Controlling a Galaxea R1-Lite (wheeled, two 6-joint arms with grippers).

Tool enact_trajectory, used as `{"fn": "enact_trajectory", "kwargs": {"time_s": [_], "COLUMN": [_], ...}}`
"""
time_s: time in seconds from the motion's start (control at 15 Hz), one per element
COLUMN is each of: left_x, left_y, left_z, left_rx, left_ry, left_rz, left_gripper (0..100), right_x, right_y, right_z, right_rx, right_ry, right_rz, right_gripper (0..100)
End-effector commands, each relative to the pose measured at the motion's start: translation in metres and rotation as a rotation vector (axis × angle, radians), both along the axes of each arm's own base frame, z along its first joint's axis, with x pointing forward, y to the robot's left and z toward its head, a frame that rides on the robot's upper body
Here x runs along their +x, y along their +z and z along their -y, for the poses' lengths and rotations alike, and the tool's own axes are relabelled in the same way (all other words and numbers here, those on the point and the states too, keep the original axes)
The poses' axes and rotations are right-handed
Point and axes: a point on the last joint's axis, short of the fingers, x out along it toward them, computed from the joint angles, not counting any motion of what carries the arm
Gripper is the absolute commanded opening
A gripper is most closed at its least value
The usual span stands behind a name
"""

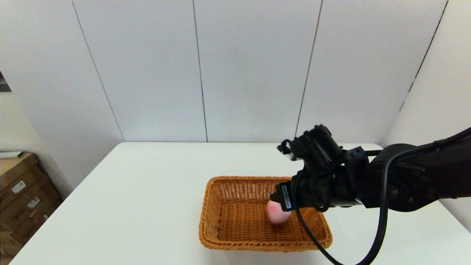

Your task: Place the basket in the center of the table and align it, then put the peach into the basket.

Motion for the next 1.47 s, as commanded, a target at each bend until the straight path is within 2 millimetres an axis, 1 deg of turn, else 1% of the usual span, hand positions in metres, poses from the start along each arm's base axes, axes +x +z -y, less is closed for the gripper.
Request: {"fn": "enact_trajectory", "kwargs": {"time_s": [0.07,0.2,0.33,0.47,0.53,0.6,0.67,0.73,0.87,0.93,1.07,1.13,1.2,1.33,1.4,1.47], "left_x": [0.000,0.000,0.000,0.000,0.000,0.000,0.000,0.000,0.000,0.000,0.000,0.000,0.000,0.000,0.000,0.000], "left_y": [0.000,0.000,0.000,0.000,0.000,0.000,0.000,0.000,0.000,0.000,0.000,0.000,0.000,0.000,0.000,0.000], "left_z": [0.000,0.000,0.000,0.000,0.000,0.000,0.000,0.000,0.000,0.000,0.000,0.000,0.000,0.000,0.000,0.000], "left_rx": [0.000,0.000,0.000,0.000,0.000,0.000,0.000,0.000,0.000,0.000,0.000,0.000,0.000,0.000,0.000,0.000], "left_ry": [0.000,0.001,0.001,0.001,0.000,0.000,0.001,0.000,0.000,0.000,0.000,0.000,0.001,0.000,0.000,0.001], "left_rz": [-0.001,-0.001,-0.001,-0.001,-0.001,-0.001,-0.001,-0.001,-0.001,-0.001,-0.001,-0.001,-0.001,-0.001,-0.001,-0.001], "left_gripper": [100,100,100,100,100,100,100,100,100,100,100,100,100,100,100,100], "right_x": [0.002,0.003,0.005,0.007,0.010,0.018,0.027,0.038,0.050,0.054,0.057,0.057,0.055,0.052,0.046,0.036], "right_y": [0.006,0.019,0.027,0.037,0.042,0.046,0.045,0.043,0.041,0.038,0.032,0.031,0.030,0.034,0.040,0.047], "right_z": [0.000,0.003,0.013,0.029,0.040,0.059,0.082,0.109,0.157,0.178,0.209,0.216,0.219,0.219,0.217,0.211], "right_rx": [0.016,0.044,0.060,0.086,0.093,0.090,0.080,0.074,0.055,0.039,0.009,-0.001,-0.005,-0.006,0.001,0.008], "right_ry": [-0.010,-0.021,-0.056,-0.115,-0.149,-0.212,-0.284,-0.346,-0.436,-0.488,-0.561,-0.577,-0.581,-0.580,-0.573,-0.556], "right_rz": [0.018,0.049,0.065,0.082,0.095,0.108,0.107,0.101,0.102,0.100,0.086,0.084,0.085,0.096,0.112,0.130], "right_gripper": [100,100,100,100,100,100,100,100,100,100,100,100,100,100,100,100]}}
